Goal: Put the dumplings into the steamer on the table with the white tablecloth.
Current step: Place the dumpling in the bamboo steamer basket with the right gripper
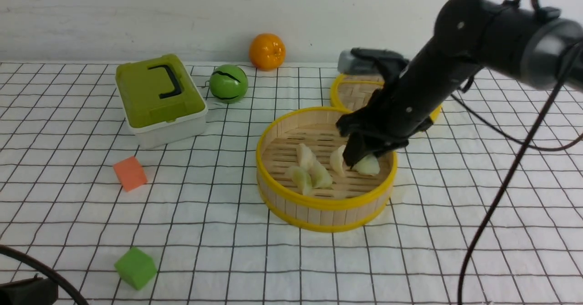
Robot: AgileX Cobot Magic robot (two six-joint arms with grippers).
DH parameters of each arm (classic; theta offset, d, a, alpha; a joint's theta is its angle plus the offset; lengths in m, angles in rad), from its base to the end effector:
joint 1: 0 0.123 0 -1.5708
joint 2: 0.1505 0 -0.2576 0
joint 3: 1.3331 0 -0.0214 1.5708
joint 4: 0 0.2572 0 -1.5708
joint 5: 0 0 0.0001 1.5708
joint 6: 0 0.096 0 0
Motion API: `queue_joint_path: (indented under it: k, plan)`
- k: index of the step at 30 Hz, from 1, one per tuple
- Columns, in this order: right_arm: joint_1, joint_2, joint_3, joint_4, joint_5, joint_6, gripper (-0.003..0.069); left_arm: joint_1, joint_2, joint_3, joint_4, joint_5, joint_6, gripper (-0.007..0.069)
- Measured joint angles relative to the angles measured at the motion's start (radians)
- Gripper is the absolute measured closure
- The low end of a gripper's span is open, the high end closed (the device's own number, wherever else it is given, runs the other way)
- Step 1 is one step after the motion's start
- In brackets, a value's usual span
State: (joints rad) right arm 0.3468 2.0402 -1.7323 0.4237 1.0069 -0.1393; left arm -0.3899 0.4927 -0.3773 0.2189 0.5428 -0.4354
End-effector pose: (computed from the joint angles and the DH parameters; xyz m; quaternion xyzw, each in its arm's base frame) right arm 0.4016 0.1806 0.2138 -0.1538 0.9543 0.2105 0.1459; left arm 0.1265 -0.0403 0.2409 0.0352 0.8734 -0.1047 0.4743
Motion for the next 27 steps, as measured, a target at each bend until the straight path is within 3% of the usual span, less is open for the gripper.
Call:
queue_joint_path:
  k: [18,21,27]
  plan:
    - [0.011,0.100,0.015,-0.026,-0.159,0.113,0.0452,0.000,-0.099,0.000,-0.001,0.008,0.000,0.0531]
    - [0.011,0.100,0.015,-0.025,-0.164,0.139,0.0405,0.000,-0.099,0.000,-0.001,0.009,0.000,0.0529]
    - [0.011,0.081,0.015,-0.020,-0.165,0.155,0.0218,0.000,-0.099,0.000,-0.001,0.010,0.000,0.0521]
